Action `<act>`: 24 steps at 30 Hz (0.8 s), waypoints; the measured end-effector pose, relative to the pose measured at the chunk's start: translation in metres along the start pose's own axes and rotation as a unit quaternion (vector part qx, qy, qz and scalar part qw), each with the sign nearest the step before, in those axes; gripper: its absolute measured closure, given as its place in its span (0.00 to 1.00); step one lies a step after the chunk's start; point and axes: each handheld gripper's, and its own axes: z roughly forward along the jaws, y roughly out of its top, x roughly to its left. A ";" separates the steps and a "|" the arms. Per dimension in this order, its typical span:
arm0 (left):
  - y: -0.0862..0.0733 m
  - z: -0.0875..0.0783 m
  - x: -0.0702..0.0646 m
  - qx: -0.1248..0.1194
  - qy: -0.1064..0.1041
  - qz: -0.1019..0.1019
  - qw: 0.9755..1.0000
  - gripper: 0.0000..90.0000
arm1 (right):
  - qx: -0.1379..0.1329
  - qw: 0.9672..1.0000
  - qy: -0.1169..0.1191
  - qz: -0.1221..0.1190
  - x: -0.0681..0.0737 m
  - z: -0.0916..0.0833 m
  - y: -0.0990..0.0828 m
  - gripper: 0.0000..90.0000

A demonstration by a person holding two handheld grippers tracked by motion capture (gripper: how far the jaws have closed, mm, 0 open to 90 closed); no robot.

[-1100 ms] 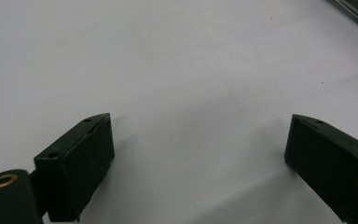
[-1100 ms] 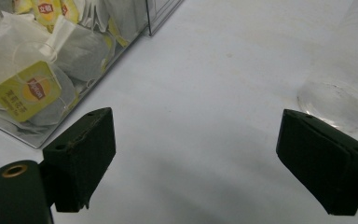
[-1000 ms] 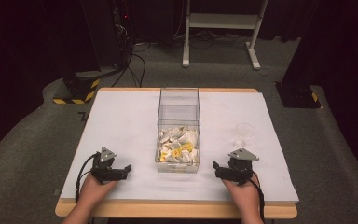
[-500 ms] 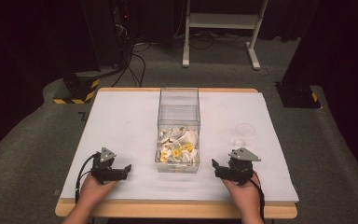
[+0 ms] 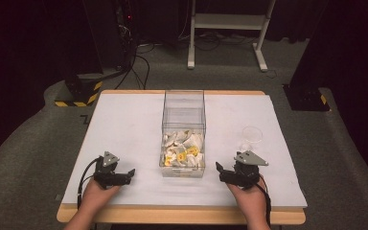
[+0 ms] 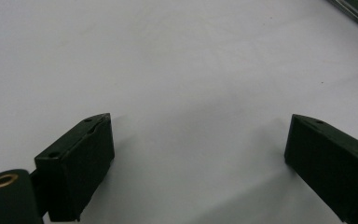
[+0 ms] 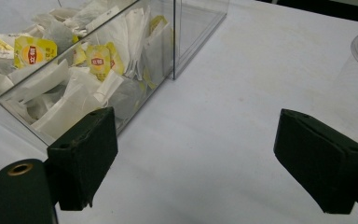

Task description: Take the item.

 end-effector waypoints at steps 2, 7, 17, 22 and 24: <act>0.000 0.000 0.000 0.000 -0.001 0.000 1.000 0.10 | -0.002 1.000 0.000 -0.003 0.001 -0.001 0.001 0.15; 0.000 0.000 0.000 -0.001 0.000 -0.002 1.000 0.10 | -0.008 1.000 0.001 -0.004 0.002 -0.003 0.004 0.15; 0.000 0.000 0.000 0.000 -0.002 -0.003 1.000 0.10 | -0.014 1.000 -0.001 0.001 -0.001 -0.004 0.008 0.16; -0.001 -0.001 0.000 -0.001 -0.001 -0.004 1.000 0.10 | -0.022 1.000 0.004 0.001 -0.003 -0.005 0.015 0.16; -0.001 -0.001 0.000 -0.001 -0.001 -0.004 1.000 0.10 | -0.022 1.000 0.007 -0.001 -0.002 -0.004 0.018 0.16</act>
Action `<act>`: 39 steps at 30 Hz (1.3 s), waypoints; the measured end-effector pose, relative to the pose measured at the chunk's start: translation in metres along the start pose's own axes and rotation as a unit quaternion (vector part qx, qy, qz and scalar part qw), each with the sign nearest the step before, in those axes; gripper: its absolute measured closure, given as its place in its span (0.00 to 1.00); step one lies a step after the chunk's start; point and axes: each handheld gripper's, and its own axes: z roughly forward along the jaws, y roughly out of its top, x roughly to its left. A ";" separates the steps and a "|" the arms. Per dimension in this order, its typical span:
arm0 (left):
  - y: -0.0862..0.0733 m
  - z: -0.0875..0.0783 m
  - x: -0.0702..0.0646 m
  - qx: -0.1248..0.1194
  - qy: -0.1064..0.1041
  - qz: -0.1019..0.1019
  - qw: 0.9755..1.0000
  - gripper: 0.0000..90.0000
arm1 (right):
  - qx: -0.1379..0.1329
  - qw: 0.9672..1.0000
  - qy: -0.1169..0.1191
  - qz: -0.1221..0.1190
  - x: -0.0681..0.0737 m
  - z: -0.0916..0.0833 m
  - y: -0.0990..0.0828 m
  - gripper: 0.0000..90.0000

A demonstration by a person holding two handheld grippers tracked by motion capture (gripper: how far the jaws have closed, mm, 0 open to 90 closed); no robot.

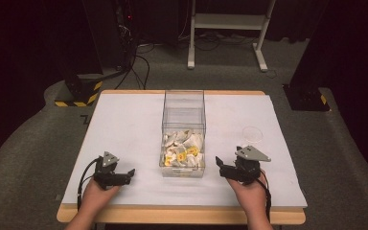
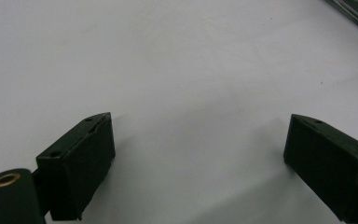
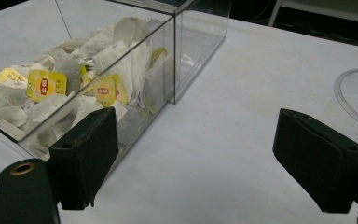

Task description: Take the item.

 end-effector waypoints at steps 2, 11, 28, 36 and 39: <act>0.000 0.000 0.000 0.000 0.000 0.000 1.000 0.10 | 0.001 1.000 0.000 0.000 0.001 0.000 0.002 0.16; 0.000 0.000 0.000 0.000 0.002 0.000 1.000 0.10 | -0.011 1.000 0.012 0.000 0.009 0.003 0.016 0.15; -0.001 -0.001 0.000 -0.001 0.000 0.000 1.000 0.12 | -0.018 0.998 0.046 -0.024 0.032 0.015 0.044 0.15; -0.001 -0.001 -0.001 0.000 0.000 0.000 1.000 0.12 | -0.012 0.998 0.057 -0.027 0.046 0.030 0.053 0.16; -0.001 -0.001 0.000 0.000 0.001 0.000 1.000 0.12 | -0.010 0.998 0.059 -0.029 0.050 0.033 0.055 0.16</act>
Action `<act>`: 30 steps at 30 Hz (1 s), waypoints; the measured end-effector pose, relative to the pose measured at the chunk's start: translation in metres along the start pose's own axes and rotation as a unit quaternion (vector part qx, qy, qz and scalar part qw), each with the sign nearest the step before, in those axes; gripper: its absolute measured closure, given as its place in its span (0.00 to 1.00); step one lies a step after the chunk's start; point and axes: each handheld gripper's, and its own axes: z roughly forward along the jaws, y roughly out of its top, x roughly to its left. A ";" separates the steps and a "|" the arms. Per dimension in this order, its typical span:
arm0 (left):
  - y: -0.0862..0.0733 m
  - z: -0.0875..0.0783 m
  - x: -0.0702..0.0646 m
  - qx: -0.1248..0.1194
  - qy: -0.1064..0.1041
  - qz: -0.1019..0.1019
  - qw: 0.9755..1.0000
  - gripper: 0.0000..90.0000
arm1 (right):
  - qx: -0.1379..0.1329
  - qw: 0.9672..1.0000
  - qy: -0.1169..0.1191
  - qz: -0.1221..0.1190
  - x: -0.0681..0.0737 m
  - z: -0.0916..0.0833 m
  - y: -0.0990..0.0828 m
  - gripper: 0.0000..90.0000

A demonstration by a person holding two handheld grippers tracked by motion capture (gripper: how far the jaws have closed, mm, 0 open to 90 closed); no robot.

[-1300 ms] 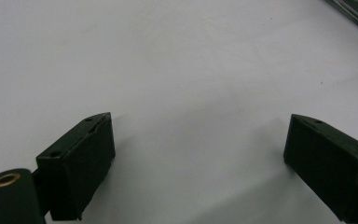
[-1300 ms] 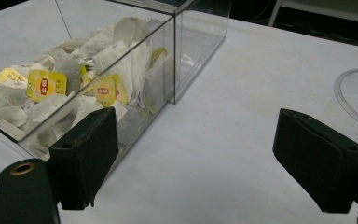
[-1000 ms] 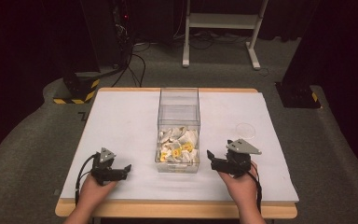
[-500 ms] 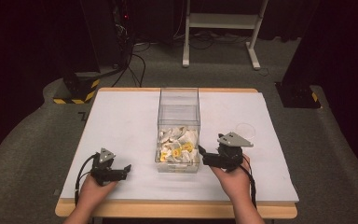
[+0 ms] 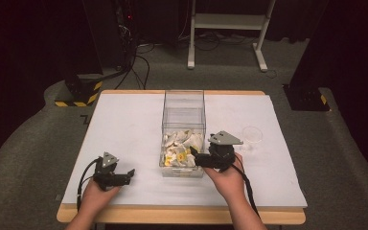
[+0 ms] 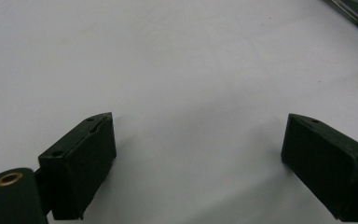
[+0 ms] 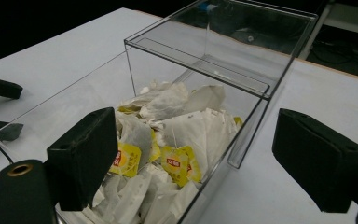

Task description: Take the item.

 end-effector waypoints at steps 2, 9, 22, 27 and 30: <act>0.000 0.000 0.000 0.000 0.000 0.000 1.000 0.12 | 0.002 1.000 0.001 -0.001 0.001 0.001 0.001 0.16; 0.000 0.000 0.000 0.000 0.000 0.000 1.000 0.12 | 0.017 1.000 0.014 -0.008 0.009 0.014 0.004 0.18; 0.000 0.000 0.000 0.000 -0.001 0.000 1.000 0.12 | 0.054 0.997 0.050 -0.028 0.017 0.034 0.013 0.26; 0.000 0.000 0.000 0.000 -0.001 0.000 1.000 0.12 | 0.074 0.995 0.058 -0.028 0.016 0.042 0.016 0.28; 0.000 0.000 0.000 0.000 -0.001 0.000 1.000 0.12 | 0.081 0.994 0.063 -0.026 0.017 0.046 0.019 0.32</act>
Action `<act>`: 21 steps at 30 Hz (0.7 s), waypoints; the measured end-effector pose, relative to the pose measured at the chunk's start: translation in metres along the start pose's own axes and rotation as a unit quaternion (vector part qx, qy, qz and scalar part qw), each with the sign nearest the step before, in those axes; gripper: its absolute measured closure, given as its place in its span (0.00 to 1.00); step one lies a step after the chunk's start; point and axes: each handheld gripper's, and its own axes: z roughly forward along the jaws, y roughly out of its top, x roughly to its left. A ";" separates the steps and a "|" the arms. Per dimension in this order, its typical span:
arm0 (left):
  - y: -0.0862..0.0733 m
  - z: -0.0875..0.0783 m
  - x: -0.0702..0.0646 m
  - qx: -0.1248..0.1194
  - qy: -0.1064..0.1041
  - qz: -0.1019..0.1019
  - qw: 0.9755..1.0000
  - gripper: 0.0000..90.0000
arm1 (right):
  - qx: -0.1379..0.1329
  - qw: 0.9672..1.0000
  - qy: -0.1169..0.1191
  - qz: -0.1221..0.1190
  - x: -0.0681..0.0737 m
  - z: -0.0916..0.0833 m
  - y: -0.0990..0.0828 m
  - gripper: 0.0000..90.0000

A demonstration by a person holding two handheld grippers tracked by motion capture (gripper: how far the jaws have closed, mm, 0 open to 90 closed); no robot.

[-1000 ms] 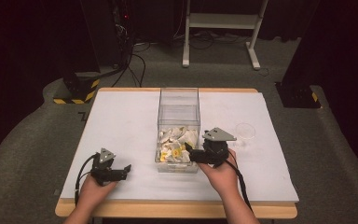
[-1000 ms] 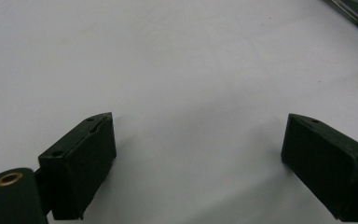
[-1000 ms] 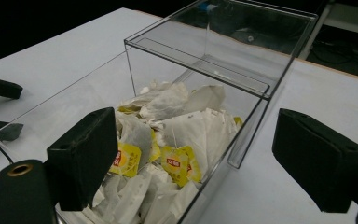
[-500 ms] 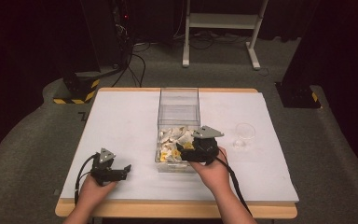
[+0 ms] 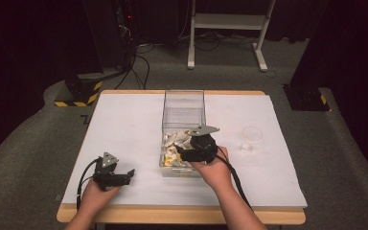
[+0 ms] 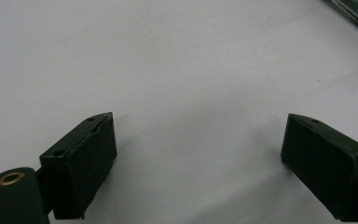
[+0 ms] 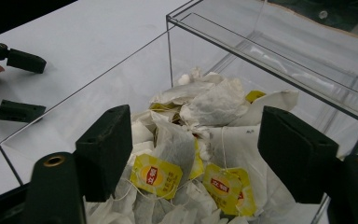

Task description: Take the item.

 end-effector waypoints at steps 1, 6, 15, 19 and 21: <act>0.000 0.000 0.000 0.000 0.000 0.000 1.000 0.12 | 0.003 1.000 0.003 0.001 0.000 0.001 0.001 0.32; 0.000 0.000 0.000 0.000 -0.001 0.000 1.000 0.12 | 0.021 1.000 0.009 -0.004 0.002 0.009 0.004 0.38; 0.000 0.000 0.000 0.000 -0.001 0.000 1.000 0.12 | 0.056 0.998 0.005 -0.009 0.000 0.017 0.006 0.48; 0.000 0.000 0.000 0.000 -0.001 0.001 1.000 0.12 | 0.062 0.998 0.008 -0.018 0.001 0.020 0.005 0.54; 0.000 0.000 0.000 0.000 -0.001 0.001 1.000 0.12 | 0.064 0.998 0.010 -0.021 0.002 0.020 0.005 0.56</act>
